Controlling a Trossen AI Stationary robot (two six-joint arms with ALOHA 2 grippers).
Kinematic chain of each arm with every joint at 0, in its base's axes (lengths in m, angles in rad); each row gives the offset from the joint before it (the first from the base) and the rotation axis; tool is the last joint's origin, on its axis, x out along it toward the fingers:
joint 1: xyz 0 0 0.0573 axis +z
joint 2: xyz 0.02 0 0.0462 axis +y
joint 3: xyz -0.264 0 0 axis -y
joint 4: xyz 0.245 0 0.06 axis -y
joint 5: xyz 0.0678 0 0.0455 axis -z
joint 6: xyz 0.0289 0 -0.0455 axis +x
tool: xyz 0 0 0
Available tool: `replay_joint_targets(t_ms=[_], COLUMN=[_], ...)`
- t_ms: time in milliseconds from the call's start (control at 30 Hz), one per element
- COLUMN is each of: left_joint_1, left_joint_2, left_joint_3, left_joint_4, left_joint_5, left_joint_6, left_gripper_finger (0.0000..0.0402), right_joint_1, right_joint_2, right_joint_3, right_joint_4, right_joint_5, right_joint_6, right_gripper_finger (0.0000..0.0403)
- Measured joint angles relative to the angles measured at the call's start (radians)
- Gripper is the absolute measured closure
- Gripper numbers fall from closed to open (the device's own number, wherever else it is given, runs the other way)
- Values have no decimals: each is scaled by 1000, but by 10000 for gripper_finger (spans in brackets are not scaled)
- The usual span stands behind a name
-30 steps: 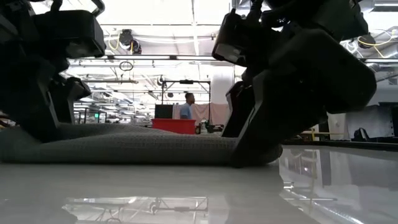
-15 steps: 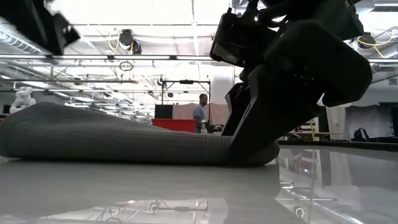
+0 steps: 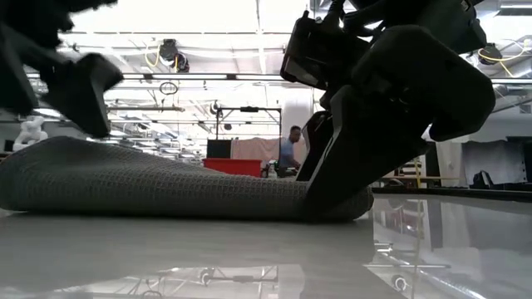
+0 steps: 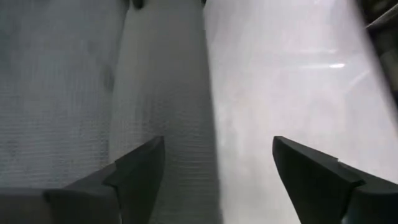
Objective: Roll towel
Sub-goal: Roll the gray towel
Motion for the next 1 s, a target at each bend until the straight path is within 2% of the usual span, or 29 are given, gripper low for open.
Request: replay_joint_targets(t_ms=[233,433,533,667,833,933,1000], left_joint_1=[0,19,30,48,70,81,90], left_joint_2=[106,108,108,108,108,108,106], left_joint_3=[0,1,1,1,2,2,2], left_joint_4=[-23,-116,-127,-128,-126,-112,-94], left_joint_5=[-80,-79,-65,-60,-5,42,85], left_joint_6=[-30,-109,-114,-115,-116,-116,-116], left_gripper_finger=[98,100,118,177,286,361,386], right_joint_1=[0,0,0,0,0,0,0], right_joint_2=[0,1,1,-6,-22,-22,-23], right_joint_3=[0,-1,-1,-1,-2,-2,-2], right_joint_4=[1,3,3,-2,-11,-10,-10], right_joint_5=[6,6,6,-3,-8,-10,-36], right_joint_6=[0,2,3,3,3,2,2], right_gripper_finger=[115,184,226,284,349,376,386])
